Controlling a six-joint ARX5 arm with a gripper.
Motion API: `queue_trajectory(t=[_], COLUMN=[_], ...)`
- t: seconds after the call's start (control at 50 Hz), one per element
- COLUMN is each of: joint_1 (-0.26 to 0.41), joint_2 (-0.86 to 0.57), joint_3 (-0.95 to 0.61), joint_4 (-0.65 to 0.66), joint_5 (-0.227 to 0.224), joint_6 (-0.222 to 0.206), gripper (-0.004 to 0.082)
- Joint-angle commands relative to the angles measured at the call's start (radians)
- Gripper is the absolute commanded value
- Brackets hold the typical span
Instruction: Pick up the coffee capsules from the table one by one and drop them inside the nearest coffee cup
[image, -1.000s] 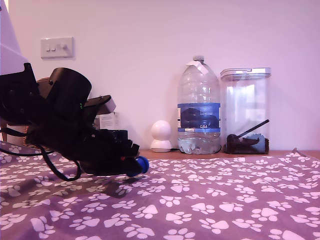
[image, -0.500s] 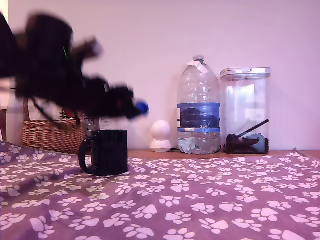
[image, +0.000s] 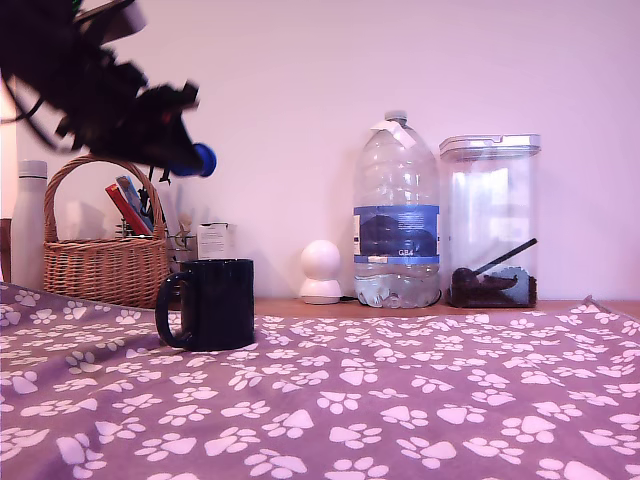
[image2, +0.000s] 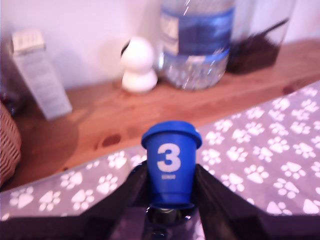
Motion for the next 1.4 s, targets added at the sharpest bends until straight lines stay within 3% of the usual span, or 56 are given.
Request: queue_trajectory(t=[0.0, 0.32, 0.6, 1.04, 1.1, 1.2, 1.24, 1.38], joint_1=[0.002, 0.014, 0.014, 0.026, 0.026, 0.025, 0.025, 0.025], joint_2=[0.032, 0.216, 0.387, 0.476, 0.476, 0.476, 0.476, 0.476], joint_3=[0.051, 0.374, 0.563, 0.611, 0.611, 0.611, 0.611, 0.611], joint_4=[-0.064, -0.426, -0.616, -0.706, -0.700, -0.693, -0.693, -0.695], joint_5=[0.011, 0.016, 0.009, 0.008, 0.008, 0.008, 0.008, 0.009], joint_6=[-0.002, 0.011, 0.016, 0.017, 0.030, 0.033, 0.032, 0.032], gripper=[0.0054, 0.0054, 0.0054, 0.0068, 0.0160, 0.0490, 0.0583, 0.0620])
